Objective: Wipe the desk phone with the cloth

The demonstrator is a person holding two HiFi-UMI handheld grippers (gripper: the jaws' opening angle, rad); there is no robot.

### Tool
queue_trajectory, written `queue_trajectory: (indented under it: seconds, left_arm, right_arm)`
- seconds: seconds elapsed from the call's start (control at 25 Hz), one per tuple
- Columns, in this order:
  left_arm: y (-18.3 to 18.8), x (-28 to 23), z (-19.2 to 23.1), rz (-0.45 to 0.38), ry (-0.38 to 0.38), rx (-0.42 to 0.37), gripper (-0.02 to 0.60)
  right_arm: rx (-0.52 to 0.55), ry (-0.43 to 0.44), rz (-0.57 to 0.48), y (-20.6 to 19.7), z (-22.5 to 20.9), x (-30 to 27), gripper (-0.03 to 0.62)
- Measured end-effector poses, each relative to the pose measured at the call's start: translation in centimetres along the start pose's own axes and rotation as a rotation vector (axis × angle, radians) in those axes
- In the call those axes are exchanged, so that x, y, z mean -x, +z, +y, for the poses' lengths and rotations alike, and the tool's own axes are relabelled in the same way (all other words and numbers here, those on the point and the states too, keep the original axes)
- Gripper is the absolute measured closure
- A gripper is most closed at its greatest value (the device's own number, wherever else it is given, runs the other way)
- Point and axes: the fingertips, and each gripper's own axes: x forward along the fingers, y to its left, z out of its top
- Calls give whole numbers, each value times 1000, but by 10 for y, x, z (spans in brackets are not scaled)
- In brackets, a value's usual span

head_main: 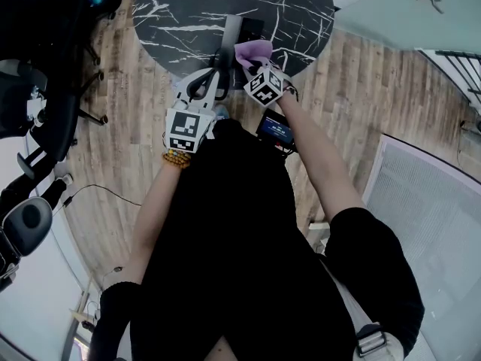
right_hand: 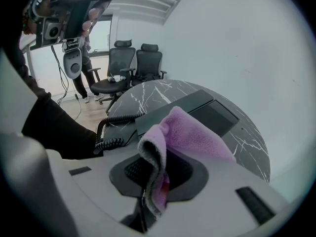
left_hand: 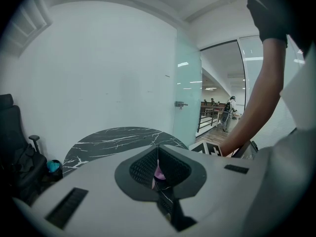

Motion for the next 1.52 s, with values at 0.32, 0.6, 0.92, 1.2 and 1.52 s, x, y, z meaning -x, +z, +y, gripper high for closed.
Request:
queue_trajectory:
  seconds: [0.32,0.6,0.92,1.2,1.52]
  left_arm:
    - [0,3,-2,-2,-7,-1,563]
    - [-2,4,0,0,-13,0,563]
    - [-2,6,3,0,-9,-1,563]
    - [1,7,-1,-3,-9,-15,563]
    - [10,18,-11,5,0,-43,563]
  right_arm:
    - [-22,44,23,-4,11,1,525]
    - [-49,98,49,-8,22,-1,526]
    - [-80,148,60,-10,29,0,526]
    - [-122,152,57,-8,28,-1,526]
    - [-132,333,46,-3,42,26,525]
